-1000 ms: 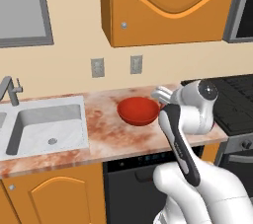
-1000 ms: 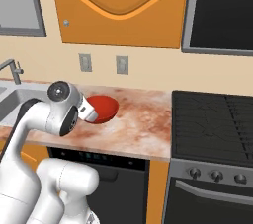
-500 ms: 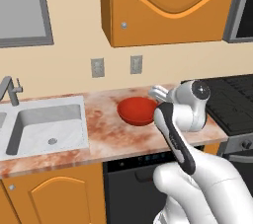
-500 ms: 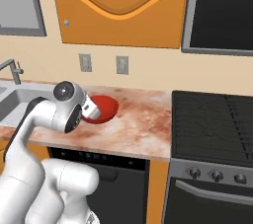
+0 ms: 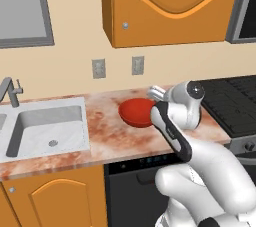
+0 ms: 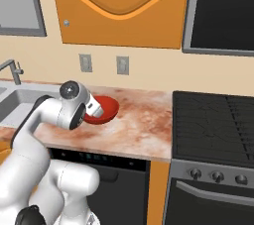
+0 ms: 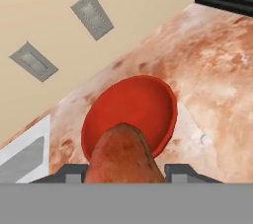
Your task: Pick the eggplants from the cabinet and place them in one bowl. Pick the sweet potato from the sink and place it in the other bowl.
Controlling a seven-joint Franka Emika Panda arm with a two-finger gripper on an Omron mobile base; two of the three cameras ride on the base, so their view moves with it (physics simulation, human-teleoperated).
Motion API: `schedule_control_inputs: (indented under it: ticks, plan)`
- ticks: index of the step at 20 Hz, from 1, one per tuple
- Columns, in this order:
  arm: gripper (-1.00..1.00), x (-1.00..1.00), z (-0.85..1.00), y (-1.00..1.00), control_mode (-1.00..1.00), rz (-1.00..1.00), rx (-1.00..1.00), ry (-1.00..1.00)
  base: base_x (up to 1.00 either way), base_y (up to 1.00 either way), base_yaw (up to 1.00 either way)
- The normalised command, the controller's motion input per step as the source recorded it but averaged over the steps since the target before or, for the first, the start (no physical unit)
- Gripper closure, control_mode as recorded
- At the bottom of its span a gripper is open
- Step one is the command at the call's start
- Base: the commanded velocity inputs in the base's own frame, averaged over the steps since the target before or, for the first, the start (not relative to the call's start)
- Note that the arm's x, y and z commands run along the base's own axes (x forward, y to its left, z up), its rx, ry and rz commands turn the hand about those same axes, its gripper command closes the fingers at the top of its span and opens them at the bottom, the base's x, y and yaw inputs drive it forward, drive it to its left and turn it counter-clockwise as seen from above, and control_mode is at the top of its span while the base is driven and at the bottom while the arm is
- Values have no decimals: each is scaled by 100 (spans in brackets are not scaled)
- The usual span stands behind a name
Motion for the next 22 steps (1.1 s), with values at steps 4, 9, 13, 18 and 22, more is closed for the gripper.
schedule_control_inputs:
  ticks: [4, 9, 13, 18, 22]
  plan:
    - [100, 26, -10, 14, -100, 0, 0, 0, 0, 0, 0]
    - [100, 23, -15, 11, -100, 0, -1, 0, 0, 0, 0]
    - [100, 11, -28, 8, -100, 0, -5, 0, 0, 0, 0]
    - [100, 19, -23, 4, -100, 0, -4, 0, 0, 0, 0]
    - [100, 27, -14, 0, -100, 0, 0, 0, 0, 0, 0]
